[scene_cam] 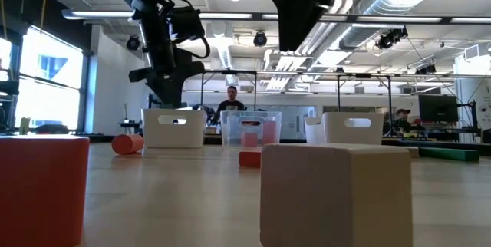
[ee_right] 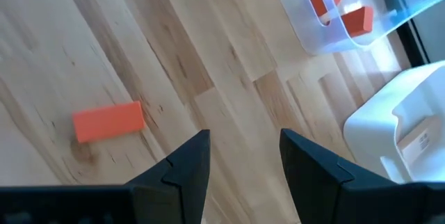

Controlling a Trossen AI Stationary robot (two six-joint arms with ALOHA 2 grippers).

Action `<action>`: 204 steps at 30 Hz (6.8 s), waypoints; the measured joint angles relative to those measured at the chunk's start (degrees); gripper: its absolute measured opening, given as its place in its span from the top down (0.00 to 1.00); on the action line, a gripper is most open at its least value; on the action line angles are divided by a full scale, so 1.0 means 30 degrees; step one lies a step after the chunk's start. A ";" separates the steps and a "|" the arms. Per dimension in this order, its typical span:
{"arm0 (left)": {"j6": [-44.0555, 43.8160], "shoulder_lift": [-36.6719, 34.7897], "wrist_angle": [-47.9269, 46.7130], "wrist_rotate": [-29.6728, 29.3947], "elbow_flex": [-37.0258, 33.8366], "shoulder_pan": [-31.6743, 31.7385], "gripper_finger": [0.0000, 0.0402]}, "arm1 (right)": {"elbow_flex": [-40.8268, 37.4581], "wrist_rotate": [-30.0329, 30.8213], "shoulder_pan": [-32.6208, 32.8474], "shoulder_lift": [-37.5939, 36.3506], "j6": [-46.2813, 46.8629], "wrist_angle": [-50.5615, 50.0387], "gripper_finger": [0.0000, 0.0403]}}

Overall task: Sort & place blocks by color
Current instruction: Put the green block into the left white bin, then put the orange block into the transparent bin

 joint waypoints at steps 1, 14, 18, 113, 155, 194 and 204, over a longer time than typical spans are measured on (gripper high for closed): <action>0.0080 0.0000 0.0021 -0.0032 0.0000 0.0000 0.75 | 0.0000 -0.0006 0.0000 0.0000 -0.0255 0.0001 0.60; 0.0726 0.0000 0.0093 -0.0182 0.0000 0.0211 0.58 | 0.0000 0.0131 0.0000 0.0000 -0.0344 0.0008 0.60; 0.1352 0.0000 -0.0210 0.0563 0.0374 0.0211 0.55 | 0.0000 -0.0020 0.0000 0.0000 -0.0344 0.0008 0.60; -0.8521 -0.3861 -0.4642 -0.1201 0.2514 -2.3241 0.54 | 0.0015 -0.5421 0.1366 0.3247 -2.2192 0.4301 0.44; -0.8523 -0.3847 -0.4713 -0.1093 0.2514 -2.3090 0.54 | 0.0091 -0.7227 -0.0248 0.6812 -2.4450 0.5754 0.49; -0.7432 -0.3981 -0.6679 -0.6022 0.2514 -2.2301 0.54 | 0.4775 -0.4774 -0.2761 0.7023 -2.2685 0.2746 0.92; -0.7418 -0.4204 -0.9077 -0.8027 0.2514 -2.1312 0.54 | 0.7436 -0.4545 -0.6111 0.6987 -2.4163 0.1895 0.92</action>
